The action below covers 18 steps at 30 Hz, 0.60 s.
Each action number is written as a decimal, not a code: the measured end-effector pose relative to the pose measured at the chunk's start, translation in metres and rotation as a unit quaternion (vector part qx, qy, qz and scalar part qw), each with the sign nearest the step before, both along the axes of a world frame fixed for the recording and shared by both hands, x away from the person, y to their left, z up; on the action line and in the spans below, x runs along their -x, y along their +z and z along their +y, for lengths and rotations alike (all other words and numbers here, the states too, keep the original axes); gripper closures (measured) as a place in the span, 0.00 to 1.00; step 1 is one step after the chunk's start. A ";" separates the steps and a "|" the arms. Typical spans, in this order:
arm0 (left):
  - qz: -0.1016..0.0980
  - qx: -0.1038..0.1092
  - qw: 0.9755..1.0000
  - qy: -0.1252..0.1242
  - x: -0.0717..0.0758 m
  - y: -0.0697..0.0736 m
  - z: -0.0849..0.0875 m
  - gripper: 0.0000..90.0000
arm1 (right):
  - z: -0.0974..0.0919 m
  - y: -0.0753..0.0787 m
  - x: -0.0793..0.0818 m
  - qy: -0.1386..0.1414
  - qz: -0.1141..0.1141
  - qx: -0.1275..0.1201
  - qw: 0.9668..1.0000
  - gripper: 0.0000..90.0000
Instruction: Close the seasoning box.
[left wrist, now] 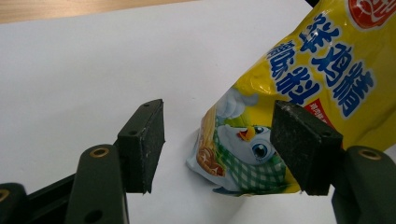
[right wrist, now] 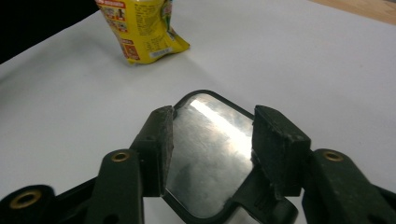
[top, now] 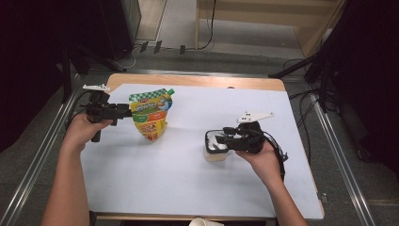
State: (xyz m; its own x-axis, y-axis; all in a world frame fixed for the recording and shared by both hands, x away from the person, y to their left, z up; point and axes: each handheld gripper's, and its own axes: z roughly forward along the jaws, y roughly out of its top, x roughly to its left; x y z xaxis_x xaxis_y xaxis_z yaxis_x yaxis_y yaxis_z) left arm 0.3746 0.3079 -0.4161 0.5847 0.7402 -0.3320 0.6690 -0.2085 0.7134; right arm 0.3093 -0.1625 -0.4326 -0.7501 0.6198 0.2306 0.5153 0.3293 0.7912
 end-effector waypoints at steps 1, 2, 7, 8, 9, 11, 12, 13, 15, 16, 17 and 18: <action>-0.001 0.000 1.000 0.000 0.000 0.000 0.000 0.40 | -0.002 -0.001 -0.001 -0.005 0.003 0.000 1.000 0.54; 0.000 0.000 1.000 0.000 0.000 0.000 0.000 0.40 | -0.003 -0.001 -0.002 -0.007 0.005 0.000 1.000 0.53; 0.002 -0.002 1.000 0.001 0.000 -0.001 0.000 0.40 | -0.012 -0.002 -0.006 -0.021 0.003 -0.001 1.000 0.50; 0.002 -0.001 1.000 0.000 0.000 -0.001 0.000 0.40 | -0.015 -0.002 -0.006 -0.025 0.003 -0.002 1.000 0.49; 0.002 0.000 1.000 0.001 0.000 0.000 0.000 0.40 | -0.017 -0.003 -0.007 -0.028 0.000 0.000 1.000 0.49; 0.000 0.005 1.000 0.003 0.000 0.000 0.001 0.40 | -0.023 -0.004 -0.009 -0.037 0.002 0.003 0.999 0.50; -0.003 0.006 1.000 0.003 0.001 0.001 0.002 0.40 | -0.027 -0.005 -0.010 -0.042 0.002 0.002 0.999 0.50; -0.006 0.007 1.000 0.003 0.001 0.001 0.002 0.40 | -0.030 -0.005 -0.011 -0.045 0.003 0.000 0.999 0.50; -0.010 0.006 1.000 0.002 0.002 0.002 0.002 0.40 | -0.036 -0.006 -0.012 -0.055 0.004 -0.003 0.998 0.50; -0.009 0.005 1.000 0.002 0.002 0.001 0.002 0.40 | -0.039 -0.007 -0.013 -0.059 0.004 -0.007 0.998 0.49; -0.007 0.004 1.000 0.003 0.002 0.001 0.002 0.40 | -0.042 -0.007 -0.013 -0.062 0.002 -0.007 0.998 0.49; -0.006 0.002 1.000 0.002 0.001 0.001 0.002 0.40 | -0.044 -0.008 -0.014 -0.063 -0.002 -0.007 0.998 0.49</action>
